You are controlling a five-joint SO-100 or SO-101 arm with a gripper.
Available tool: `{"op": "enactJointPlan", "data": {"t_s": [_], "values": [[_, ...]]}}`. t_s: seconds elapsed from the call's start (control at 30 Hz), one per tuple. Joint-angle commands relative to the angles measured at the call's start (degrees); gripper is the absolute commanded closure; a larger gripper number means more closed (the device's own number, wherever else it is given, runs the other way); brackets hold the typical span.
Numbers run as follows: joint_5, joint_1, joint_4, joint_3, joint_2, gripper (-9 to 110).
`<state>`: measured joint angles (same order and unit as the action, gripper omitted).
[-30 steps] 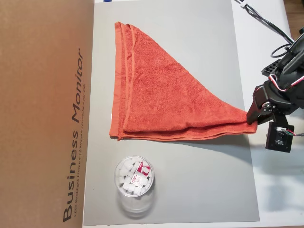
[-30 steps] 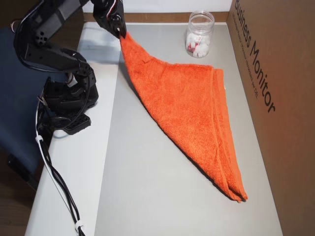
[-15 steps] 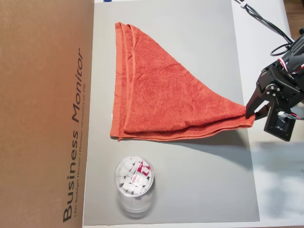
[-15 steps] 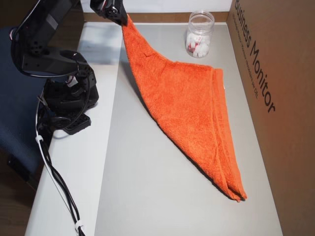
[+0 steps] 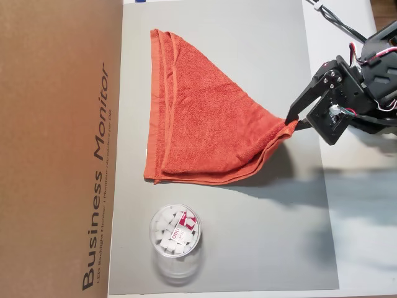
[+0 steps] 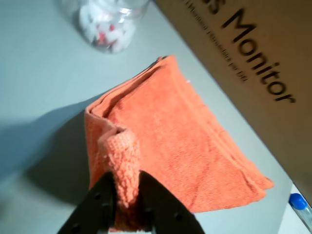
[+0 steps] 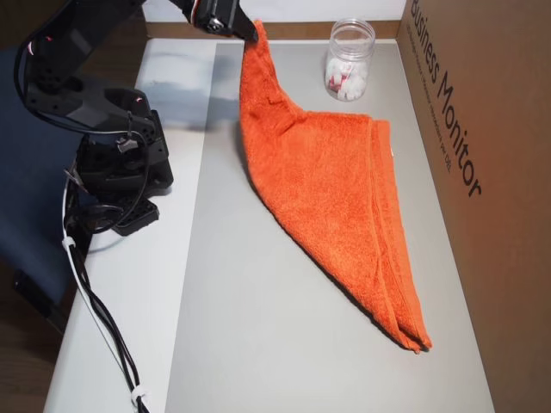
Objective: Fold the blanket.
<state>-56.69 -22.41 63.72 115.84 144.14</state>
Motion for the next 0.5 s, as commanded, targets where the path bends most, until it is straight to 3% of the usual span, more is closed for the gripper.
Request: {"op": "enactJointPlan", "data": {"t_s": [0.0, 0.47], "values": [[-0.44, 1.76, -1.58, -6.33, -2.02, 102], [-3.43, 17.31, -1.67, -30.23, -23.38, 102]]}}
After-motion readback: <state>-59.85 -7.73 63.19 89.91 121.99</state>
